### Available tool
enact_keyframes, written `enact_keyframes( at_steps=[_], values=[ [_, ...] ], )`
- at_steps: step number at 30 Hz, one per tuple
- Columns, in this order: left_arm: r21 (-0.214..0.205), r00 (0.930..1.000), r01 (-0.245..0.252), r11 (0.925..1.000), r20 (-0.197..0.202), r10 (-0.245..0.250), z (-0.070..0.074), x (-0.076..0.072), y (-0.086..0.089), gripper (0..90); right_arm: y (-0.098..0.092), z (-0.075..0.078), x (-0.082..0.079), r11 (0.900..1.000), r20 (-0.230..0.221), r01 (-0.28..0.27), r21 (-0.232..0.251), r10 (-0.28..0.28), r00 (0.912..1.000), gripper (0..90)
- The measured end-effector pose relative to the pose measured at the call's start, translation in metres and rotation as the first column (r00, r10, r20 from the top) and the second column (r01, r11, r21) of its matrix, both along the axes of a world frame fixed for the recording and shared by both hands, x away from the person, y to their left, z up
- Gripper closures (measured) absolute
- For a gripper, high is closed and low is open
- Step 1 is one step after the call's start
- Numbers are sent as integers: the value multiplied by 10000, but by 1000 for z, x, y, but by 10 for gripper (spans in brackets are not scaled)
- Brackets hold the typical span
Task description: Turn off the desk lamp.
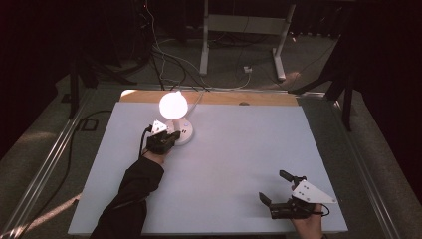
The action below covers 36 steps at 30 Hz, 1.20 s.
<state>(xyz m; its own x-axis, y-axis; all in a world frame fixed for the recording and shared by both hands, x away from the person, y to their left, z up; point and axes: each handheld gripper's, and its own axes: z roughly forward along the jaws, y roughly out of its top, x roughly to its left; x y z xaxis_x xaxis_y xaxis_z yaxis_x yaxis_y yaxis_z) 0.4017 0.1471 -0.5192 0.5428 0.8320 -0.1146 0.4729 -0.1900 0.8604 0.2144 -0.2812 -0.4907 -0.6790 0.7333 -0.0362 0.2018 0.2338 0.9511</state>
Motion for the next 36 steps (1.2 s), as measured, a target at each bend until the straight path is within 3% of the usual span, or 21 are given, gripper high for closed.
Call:
enact_keyframes(
  at_steps=[13,15,21,27,32,36],
  values=[
    [33,10000,68,10000,-57,-68,-2,1,0,900,0,0,0,10000,-20,-1,5,1,10000,0],
    [220,10000,75,9997,-19,-75,-2,0,-1,900,0,0,0,10000,-24,-5,2,5,10000,0],
    [77,9998,165,9998,-76,-165,-3,1,1,900,0,0,0,10000,-13,-6,-20,6,10000,0],
    [657,9999,154,9977,-36,-152,1,1,-3,900,1,0,0,10000,-38,-19,-56,18,10000,0],
    [238,9998,184,9995,-127,-181,8,3,-2,900,-1,0,0,10000,-10,30,-12,-30,10000,0],
    [359,9998,201,9992,-51,-199,12,3,-4,900,-1,0,0,10000,-8,9,-7,-9,10000,0]
  ],
)
